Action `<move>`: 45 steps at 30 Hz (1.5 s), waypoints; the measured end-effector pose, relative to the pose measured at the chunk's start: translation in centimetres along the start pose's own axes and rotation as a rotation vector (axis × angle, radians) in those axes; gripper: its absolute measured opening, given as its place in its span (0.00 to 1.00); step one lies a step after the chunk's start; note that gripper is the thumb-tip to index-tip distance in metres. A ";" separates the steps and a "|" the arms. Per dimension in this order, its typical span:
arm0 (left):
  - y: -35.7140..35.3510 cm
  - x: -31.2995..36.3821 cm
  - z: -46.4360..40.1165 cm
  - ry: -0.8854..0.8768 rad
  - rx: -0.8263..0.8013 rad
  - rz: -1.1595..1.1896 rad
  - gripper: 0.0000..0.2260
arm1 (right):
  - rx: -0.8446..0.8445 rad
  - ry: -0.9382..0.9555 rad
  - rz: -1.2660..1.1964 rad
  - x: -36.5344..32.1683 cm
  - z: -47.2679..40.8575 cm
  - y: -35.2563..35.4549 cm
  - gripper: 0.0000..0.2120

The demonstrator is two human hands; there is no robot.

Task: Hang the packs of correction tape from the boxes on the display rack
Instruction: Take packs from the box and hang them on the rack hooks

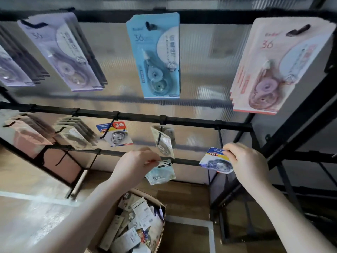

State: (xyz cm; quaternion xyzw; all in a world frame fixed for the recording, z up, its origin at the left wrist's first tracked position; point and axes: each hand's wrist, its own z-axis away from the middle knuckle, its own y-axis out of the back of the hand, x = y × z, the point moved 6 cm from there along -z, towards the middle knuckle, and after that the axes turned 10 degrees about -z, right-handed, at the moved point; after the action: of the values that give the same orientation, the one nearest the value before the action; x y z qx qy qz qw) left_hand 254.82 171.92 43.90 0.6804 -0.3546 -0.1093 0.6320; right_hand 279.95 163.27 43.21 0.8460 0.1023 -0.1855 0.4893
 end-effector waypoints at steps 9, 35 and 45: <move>-0.4 1.9 -1.6 -0.014 -0.010 0.020 0.04 | -0.107 0.038 -0.026 2.5 -1.4 -1.3 0.06; -2.4 3.1 -1.7 -0.026 -0.118 0.007 0.05 | -0.364 0.037 -0.074 2.1 -3.9 -2.6 0.11; -2.9 2.3 -1.2 -0.022 -0.151 0.013 0.05 | -0.526 -0.035 -0.208 3.1 -3.9 -2.4 0.11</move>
State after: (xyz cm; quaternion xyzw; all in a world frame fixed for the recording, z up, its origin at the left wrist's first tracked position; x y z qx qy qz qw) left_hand 258.21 171.23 42.04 0.6271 -0.3567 -0.1391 0.6784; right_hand 282.69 167.80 41.76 0.6716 0.2246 -0.2163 0.6721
